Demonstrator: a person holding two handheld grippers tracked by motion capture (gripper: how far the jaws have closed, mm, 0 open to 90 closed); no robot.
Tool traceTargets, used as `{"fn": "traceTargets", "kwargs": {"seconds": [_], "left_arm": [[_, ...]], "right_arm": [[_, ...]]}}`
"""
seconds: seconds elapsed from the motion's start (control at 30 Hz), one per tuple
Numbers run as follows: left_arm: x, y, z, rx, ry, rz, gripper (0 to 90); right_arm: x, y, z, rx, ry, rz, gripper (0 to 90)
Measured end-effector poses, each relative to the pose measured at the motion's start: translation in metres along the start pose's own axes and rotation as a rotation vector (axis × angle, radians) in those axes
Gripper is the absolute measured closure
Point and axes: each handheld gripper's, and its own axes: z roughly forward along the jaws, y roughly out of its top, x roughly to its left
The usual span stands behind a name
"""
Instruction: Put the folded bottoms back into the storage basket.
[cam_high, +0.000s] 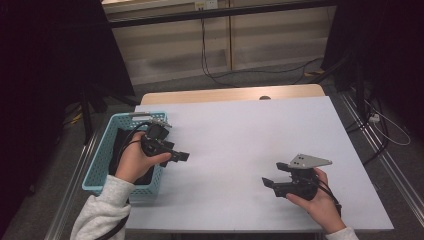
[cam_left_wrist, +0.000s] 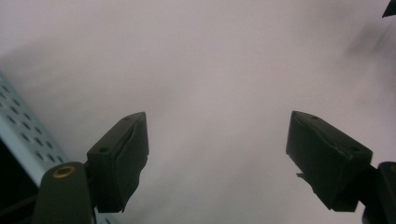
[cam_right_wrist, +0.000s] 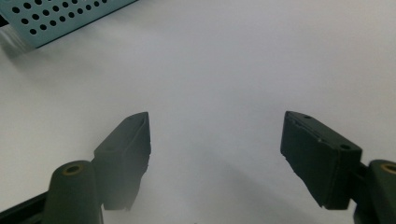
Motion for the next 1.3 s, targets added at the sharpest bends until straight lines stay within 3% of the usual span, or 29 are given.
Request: {"fn": "traceTargets", "kwargs": {"seconds": [0.6,1.3], "left_arm": [[-0.016,-0.014,0.03,0.003,-0.063,0.015,20.4],[-0.022,-0.032,0.039,-0.03,-0.097,0.013,18.2]], "right_arm": [[-0.012,-0.007,-0.014,0.038,0.002,0.014,22.9],[-0.019,-0.016,-0.026,0.046,-0.008,0.015,22.9]]}}
